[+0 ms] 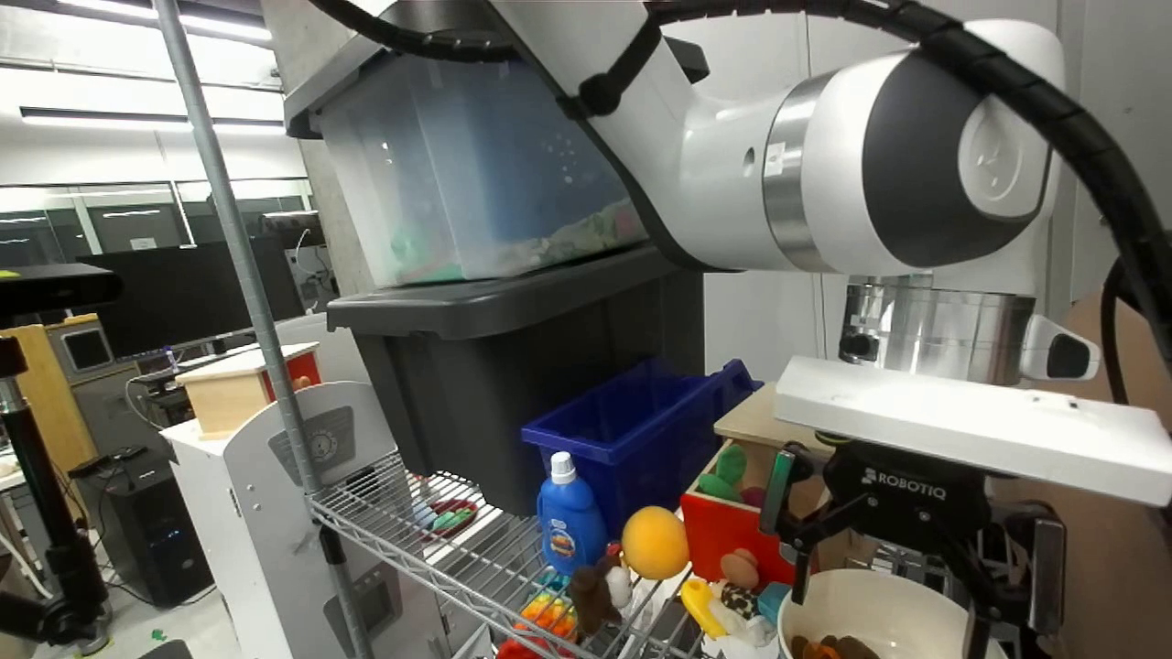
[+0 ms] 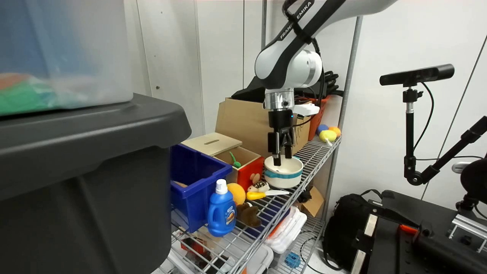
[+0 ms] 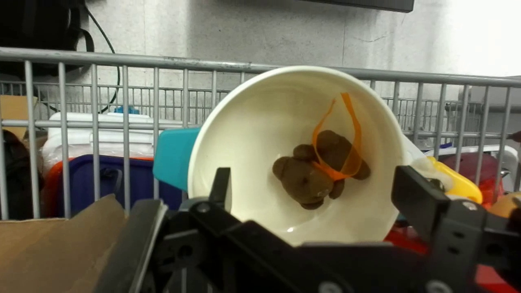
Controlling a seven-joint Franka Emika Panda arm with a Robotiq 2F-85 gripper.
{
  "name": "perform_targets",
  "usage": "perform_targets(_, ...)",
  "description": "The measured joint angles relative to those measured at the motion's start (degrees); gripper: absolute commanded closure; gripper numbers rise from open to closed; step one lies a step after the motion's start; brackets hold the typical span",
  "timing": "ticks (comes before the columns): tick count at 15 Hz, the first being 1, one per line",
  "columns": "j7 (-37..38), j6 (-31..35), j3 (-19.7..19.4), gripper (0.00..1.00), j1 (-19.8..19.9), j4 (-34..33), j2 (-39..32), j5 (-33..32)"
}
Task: Remove the brown plush toy from the white pot and place it on the right side of the rack
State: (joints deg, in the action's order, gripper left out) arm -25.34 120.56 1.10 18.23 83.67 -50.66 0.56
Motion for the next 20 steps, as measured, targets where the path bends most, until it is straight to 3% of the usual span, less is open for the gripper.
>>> perform_targets(20,-0.18,-3.00,0.05,0.00,0.05,-5.87,-5.15,0.00)
